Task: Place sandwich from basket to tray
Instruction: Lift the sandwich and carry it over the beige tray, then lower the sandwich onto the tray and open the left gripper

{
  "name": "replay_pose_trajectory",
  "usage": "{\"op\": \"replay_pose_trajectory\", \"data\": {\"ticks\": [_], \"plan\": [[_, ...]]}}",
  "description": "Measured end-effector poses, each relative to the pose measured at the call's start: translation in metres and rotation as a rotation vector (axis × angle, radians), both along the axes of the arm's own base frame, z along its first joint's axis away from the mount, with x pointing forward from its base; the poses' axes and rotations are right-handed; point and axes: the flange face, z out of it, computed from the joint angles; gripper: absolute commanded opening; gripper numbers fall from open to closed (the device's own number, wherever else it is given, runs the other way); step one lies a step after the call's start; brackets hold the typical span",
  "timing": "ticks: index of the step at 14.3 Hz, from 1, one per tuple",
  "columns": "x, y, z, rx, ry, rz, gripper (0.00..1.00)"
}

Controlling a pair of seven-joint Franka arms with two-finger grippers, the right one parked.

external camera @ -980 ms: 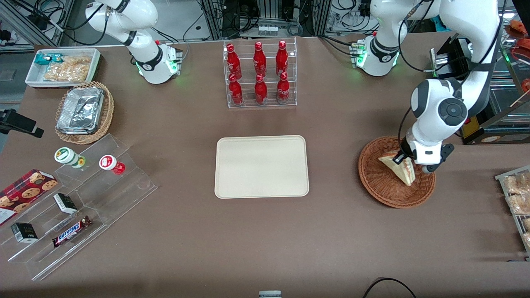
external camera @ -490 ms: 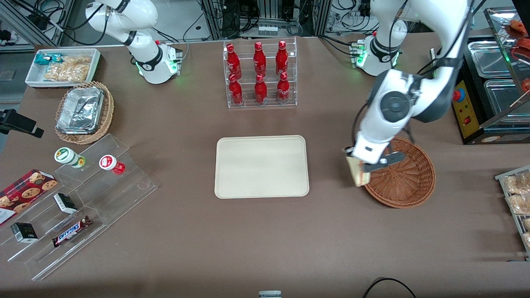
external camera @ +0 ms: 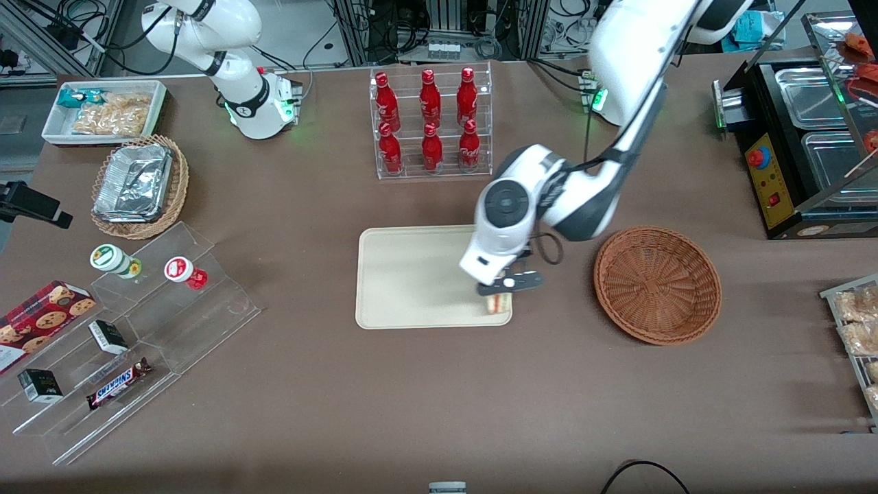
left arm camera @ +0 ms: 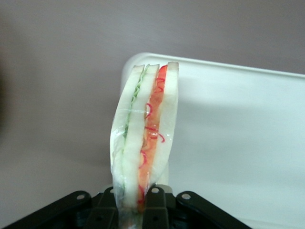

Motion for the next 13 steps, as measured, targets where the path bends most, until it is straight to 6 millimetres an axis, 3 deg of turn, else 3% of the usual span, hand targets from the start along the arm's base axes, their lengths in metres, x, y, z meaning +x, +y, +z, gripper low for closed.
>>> {"op": "replay_pose_trajectory", "data": {"ticks": [3,5,8,11,12,13], "plan": [[-0.012,-0.058,-0.021,-0.017,-0.013,-0.01,0.0],[-0.018,-0.085,-0.034,-0.012,-0.035,-0.017,0.0],[-0.03,-0.111,-0.054,0.003,-0.049,-0.032,0.0],[-0.036,-0.119,-0.063,0.008,-0.048,-0.044,0.02],[-0.036,-0.12,-0.063,0.008,-0.048,-0.044,0.07],[-0.036,-0.12,-0.062,0.01,-0.047,-0.045,0.38]]}}
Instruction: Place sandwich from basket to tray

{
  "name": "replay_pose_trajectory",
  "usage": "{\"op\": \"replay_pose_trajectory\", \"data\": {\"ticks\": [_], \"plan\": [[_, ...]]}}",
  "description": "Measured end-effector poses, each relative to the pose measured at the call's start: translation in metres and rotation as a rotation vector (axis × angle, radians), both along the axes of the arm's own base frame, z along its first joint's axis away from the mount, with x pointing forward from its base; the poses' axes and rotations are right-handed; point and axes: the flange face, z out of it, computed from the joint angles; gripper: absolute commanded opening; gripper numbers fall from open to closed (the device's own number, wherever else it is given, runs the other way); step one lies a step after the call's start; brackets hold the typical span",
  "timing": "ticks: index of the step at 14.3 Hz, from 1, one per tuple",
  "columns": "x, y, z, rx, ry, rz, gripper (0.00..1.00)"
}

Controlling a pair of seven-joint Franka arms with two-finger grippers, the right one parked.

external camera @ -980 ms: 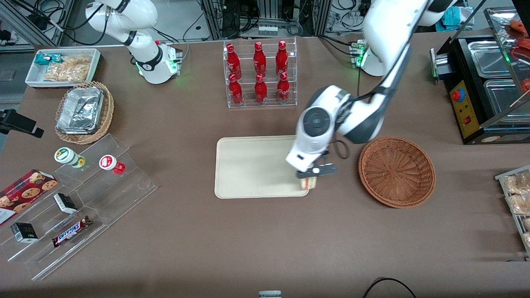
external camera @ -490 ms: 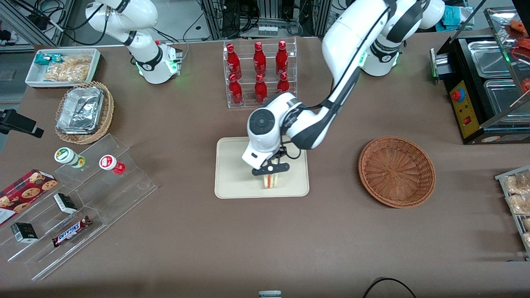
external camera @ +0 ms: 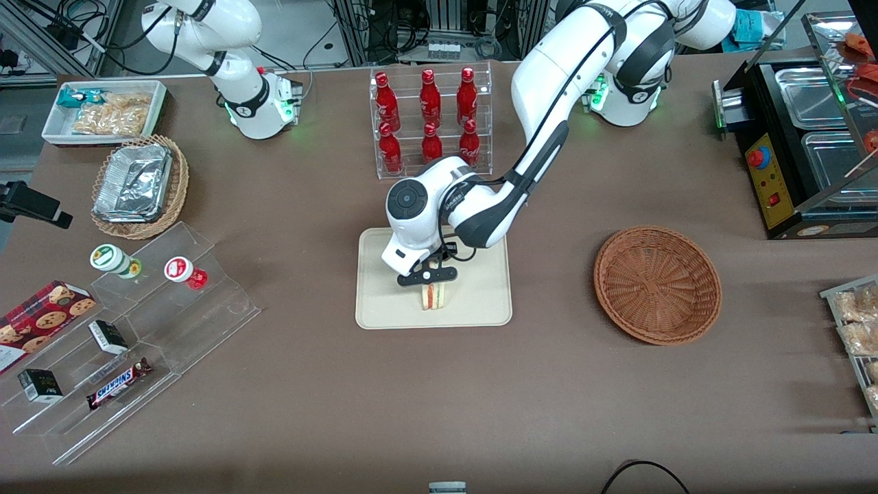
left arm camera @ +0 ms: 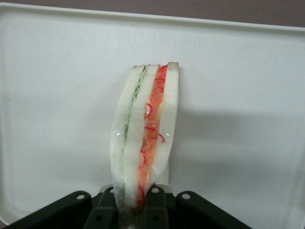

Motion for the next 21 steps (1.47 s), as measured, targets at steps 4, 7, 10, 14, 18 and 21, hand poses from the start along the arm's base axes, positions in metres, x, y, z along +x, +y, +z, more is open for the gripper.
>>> {"op": "replay_pose_trajectory", "data": {"ticks": [4,7,10,14,18,21], "plan": [[-0.004,-0.006,0.004,-0.003,-0.004,-0.004,1.0],[0.0,-0.008,0.015,-0.016,-0.02,0.03,1.0],[0.01,-0.001,0.055,-0.022,-0.044,0.06,1.0],[0.035,0.052,0.106,0.053,-0.012,0.133,1.0],[0.053,0.128,0.1,0.079,0.016,0.108,1.0],[0.053,0.193,0.113,0.059,0.063,0.048,1.0]]}}
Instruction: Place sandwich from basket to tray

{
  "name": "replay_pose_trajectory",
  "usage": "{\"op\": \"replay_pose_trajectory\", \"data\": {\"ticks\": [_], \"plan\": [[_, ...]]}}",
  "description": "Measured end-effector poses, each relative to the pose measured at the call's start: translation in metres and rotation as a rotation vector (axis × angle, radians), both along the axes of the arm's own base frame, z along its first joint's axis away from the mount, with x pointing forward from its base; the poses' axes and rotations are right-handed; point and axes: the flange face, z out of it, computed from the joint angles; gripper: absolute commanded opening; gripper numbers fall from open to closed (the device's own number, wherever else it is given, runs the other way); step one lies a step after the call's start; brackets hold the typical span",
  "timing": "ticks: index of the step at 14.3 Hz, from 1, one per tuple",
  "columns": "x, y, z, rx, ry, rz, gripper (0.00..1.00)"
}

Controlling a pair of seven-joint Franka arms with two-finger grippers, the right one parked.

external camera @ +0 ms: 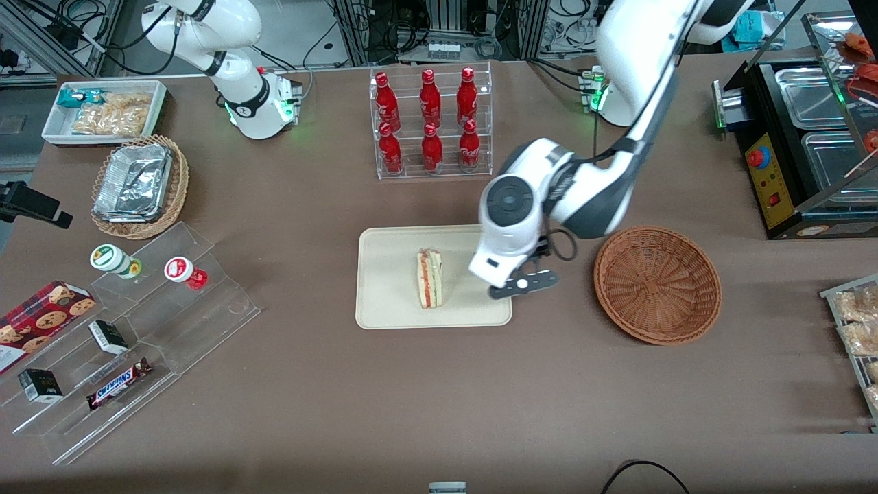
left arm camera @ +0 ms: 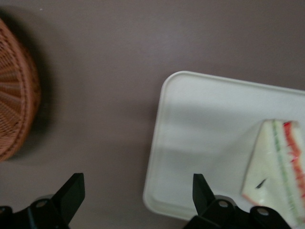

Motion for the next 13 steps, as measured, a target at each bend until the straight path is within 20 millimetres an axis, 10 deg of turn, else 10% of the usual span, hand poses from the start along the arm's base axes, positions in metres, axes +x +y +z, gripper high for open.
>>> {"op": "replay_pose_trajectory", "data": {"ticks": [13], "plan": [[-0.022,0.266,0.164,-0.111,0.162,-0.215,1.0]]}}
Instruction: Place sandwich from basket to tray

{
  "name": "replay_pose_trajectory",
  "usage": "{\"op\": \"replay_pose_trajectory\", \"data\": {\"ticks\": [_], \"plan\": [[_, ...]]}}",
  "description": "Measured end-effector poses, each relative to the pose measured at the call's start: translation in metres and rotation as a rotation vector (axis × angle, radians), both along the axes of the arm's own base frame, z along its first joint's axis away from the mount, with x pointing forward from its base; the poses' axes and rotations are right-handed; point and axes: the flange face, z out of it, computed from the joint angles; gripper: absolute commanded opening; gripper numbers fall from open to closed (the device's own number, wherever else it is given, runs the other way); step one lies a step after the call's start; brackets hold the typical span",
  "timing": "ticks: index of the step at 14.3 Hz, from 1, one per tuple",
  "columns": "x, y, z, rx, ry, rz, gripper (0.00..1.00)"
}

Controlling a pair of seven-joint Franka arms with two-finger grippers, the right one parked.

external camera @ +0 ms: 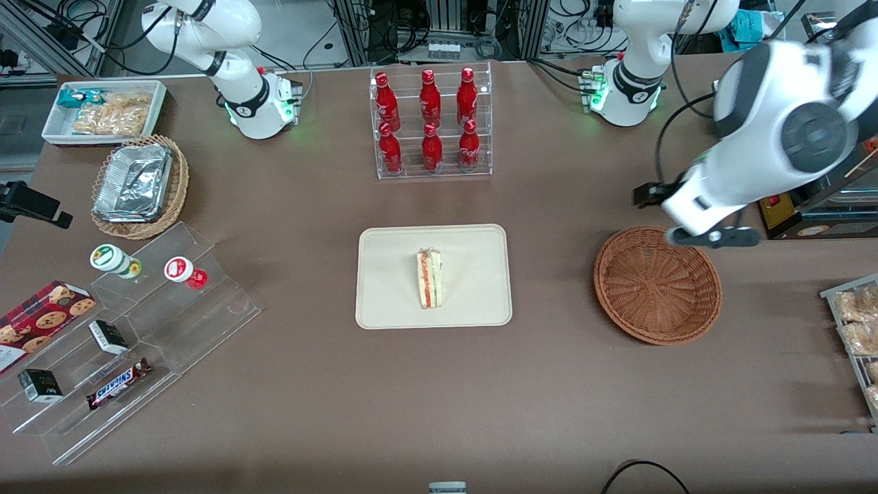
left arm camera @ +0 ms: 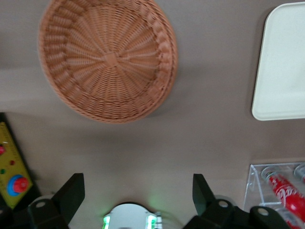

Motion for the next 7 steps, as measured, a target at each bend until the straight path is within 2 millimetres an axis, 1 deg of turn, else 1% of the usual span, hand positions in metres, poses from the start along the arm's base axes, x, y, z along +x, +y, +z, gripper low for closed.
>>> {"op": "replay_pose_trajectory", "data": {"ticks": [1,3,7], "plan": [[-0.002,0.012,0.012,-0.007,-0.017,-0.006,1.0],[-0.002,0.028,0.033,-0.018,-0.058,-0.01,1.0],[0.003,0.052,0.072,-0.029,-0.139,0.011,1.0]]}}
